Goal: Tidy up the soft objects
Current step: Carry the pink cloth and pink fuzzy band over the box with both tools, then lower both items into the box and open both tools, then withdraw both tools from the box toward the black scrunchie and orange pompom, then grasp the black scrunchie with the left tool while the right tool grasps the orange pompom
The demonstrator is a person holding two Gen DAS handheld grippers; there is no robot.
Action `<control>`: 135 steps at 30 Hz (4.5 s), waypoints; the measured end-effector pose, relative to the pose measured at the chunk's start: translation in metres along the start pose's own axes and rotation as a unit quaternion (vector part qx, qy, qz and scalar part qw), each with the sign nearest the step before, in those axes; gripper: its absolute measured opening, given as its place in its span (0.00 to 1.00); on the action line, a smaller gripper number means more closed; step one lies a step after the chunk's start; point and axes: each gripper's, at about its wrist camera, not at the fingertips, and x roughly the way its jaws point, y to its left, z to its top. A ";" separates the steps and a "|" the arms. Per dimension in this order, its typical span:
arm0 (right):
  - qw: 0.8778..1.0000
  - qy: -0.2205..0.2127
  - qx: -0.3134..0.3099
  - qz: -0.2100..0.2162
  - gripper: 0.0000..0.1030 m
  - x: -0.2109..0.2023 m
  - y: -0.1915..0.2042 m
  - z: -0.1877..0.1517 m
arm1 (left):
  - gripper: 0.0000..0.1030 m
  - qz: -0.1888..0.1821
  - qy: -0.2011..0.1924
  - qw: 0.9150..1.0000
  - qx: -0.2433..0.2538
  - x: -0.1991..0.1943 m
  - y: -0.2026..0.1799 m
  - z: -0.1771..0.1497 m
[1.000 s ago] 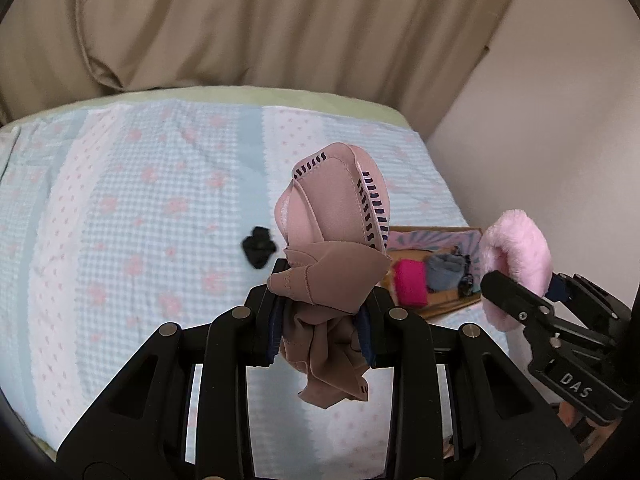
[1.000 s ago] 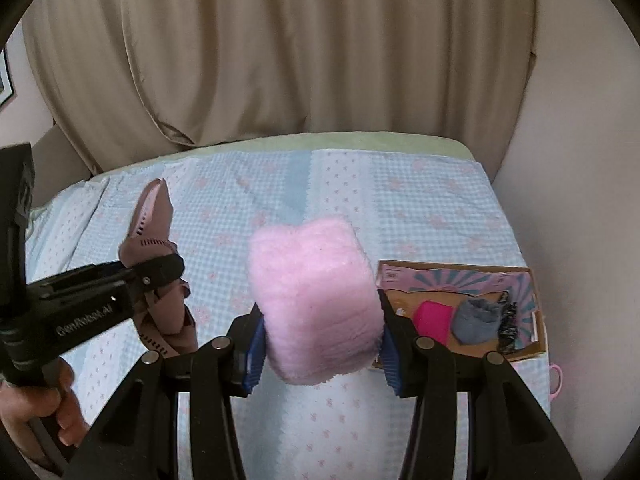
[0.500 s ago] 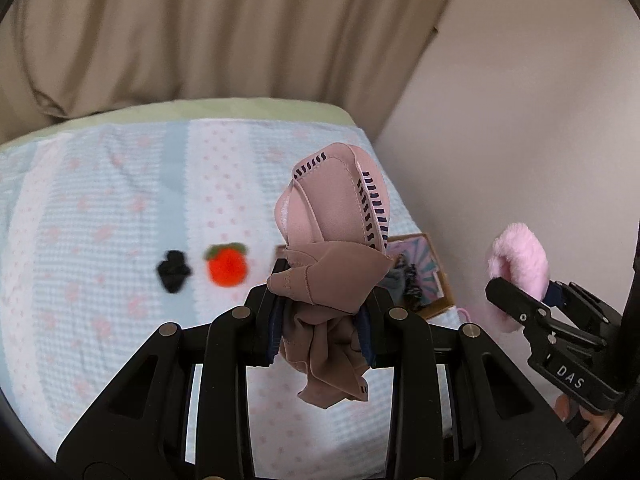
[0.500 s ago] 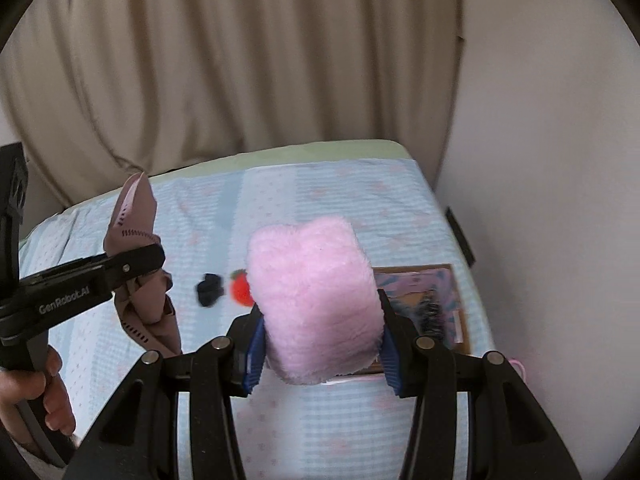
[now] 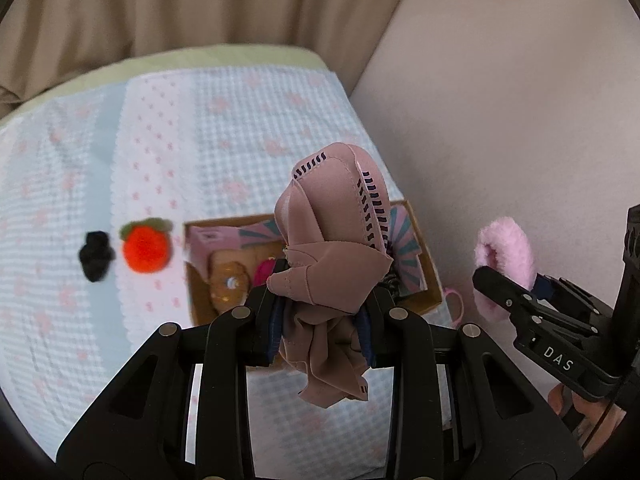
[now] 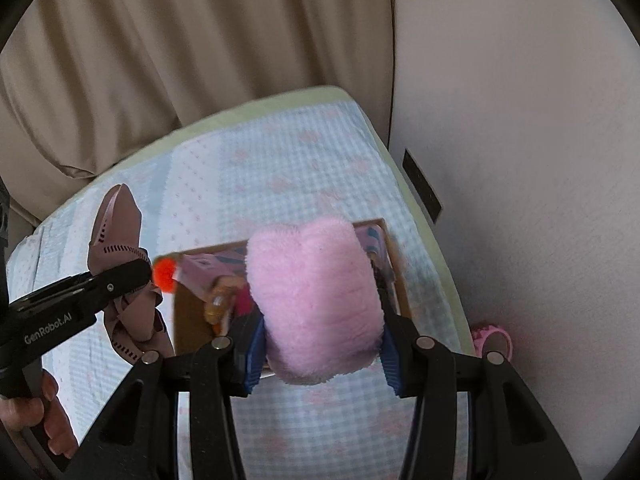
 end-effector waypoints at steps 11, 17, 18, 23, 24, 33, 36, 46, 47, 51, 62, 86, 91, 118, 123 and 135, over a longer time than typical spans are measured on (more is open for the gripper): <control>0.998 0.057 0.005 -0.003 0.43 0.082 -0.040 0.009 | 0.26 0.026 0.097 0.995 -0.010 0.119 -0.008 0.006; 0.996 0.086 0.009 0.013 0.43 0.122 -0.050 0.020 | 0.26 0.042 0.135 0.990 0.004 0.161 -0.006 0.005; 0.995 0.094 0.013 0.020 0.43 0.129 -0.051 0.021 | 0.26 0.041 0.140 0.989 0.004 0.165 -0.005 0.004; 0.994 0.099 0.012 0.041 0.60 0.150 -0.047 0.020 | 0.86 0.050 0.149 0.988 0.014 0.170 -0.003 -0.002; 0.994 0.096 0.010 0.044 0.84 0.151 -0.046 0.020 | 0.96 0.054 0.141 0.988 0.021 0.166 -0.003 -0.003; 0.994 0.086 0.022 0.058 1.00 0.146 -0.044 0.014 | 1.00 0.056 0.121 0.991 -0.007 0.138 0.015 -0.007; 0.995 0.080 0.016 0.055 1.00 0.137 -0.042 0.014 | 1.00 0.057 0.112 0.992 -0.009 0.130 0.017 -0.006; 0.998 0.056 -0.003 0.042 1.00 0.092 -0.028 0.016 | 1.00 0.054 0.070 0.996 0.004 0.078 0.013 -0.005; 0.998 0.054 -0.006 0.039 1.00 0.088 -0.025 0.016 | 1.00 0.052 0.064 0.997 0.006 0.071 0.012 -0.005; 0.998 0.036 -0.018 0.038 1.00 0.055 -0.012 0.020 | 1.00 0.047 0.038 0.998 0.009 0.034 0.014 -0.006; 0.998 -0.025 -0.046 0.035 1.00 -0.053 0.042 0.009 | 1.00 0.057 -0.048 0.997 -0.023 -0.090 0.053 -0.030; 0.989 -0.094 -0.095 0.063 1.00 -0.115 0.201 -0.048 | 1.00 0.132 -0.159 0.977 -0.058 -0.247 0.192 -0.105; 0.988 -0.089 -0.104 0.071 1.00 -0.095 0.224 -0.047 | 1.00 0.127 -0.145 0.980 -0.038 -0.226 0.218 -0.096; 0.990 -0.105 -0.069 0.068 0.95 0.198 0.291 -0.082 | 0.92 0.060 -0.113 0.985 0.119 0.070 0.333 -0.093; 0.991 -0.106 -0.071 0.044 0.92 0.243 0.295 -0.080 | 0.82 0.081 -0.116 0.981 0.132 0.115 0.340 -0.087; 0.993 -0.104 -0.060 0.006 0.59 0.301 0.282 -0.068 | 0.47 0.086 -0.113 0.981 0.133 0.158 0.346 -0.069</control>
